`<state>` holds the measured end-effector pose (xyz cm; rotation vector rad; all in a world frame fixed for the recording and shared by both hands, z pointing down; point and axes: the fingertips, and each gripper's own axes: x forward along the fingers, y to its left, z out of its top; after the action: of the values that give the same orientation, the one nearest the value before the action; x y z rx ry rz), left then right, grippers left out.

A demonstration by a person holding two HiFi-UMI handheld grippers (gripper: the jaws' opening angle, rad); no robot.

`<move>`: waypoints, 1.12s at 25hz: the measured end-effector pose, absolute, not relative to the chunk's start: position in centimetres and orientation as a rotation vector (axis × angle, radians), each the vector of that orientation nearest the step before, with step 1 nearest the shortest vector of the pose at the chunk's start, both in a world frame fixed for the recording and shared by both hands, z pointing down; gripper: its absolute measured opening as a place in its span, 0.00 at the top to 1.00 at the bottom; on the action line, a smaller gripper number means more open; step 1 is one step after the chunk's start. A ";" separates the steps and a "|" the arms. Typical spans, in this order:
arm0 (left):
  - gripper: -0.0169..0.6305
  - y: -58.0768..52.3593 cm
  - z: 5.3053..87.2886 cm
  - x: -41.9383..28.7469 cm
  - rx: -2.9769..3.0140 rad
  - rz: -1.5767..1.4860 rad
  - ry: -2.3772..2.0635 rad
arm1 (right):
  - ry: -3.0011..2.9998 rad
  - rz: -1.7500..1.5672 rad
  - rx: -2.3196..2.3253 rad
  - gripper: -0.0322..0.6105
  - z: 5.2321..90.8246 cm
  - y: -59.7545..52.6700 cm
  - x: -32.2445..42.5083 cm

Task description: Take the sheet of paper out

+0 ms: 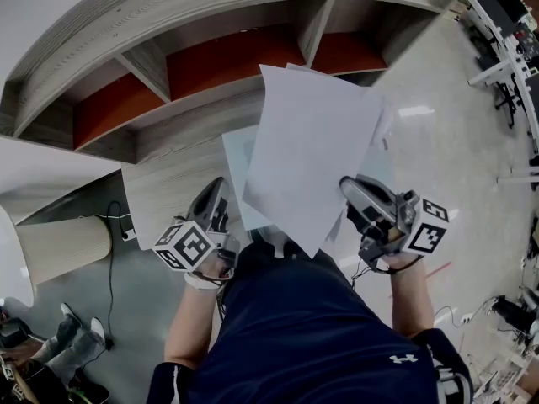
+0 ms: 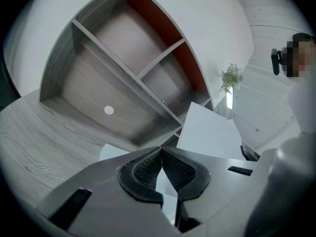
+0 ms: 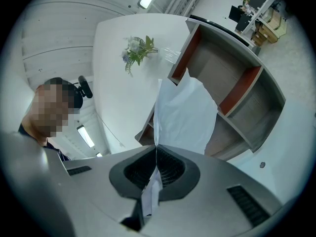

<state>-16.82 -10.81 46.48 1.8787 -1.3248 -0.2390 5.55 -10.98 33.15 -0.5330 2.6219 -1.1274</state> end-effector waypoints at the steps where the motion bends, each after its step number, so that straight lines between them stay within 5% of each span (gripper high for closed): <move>1: 0.95 -10.8 46.5 -16.8 1.878 -0.241 -1.324 | 2.621 -1.127 -0.536 0.93 33.2 -11.0 5.6; 28: 0.95 -10.8 46.8 -16.5 1.860 -0.244 -1.307 | 2.627 -1.118 -0.526 0.93 33.0 -10.8 5.5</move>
<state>-16.52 -10.80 46.84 1.8602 -1.3065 -0.2436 5.49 -10.76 33.02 -0.5261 2.6265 -1.1180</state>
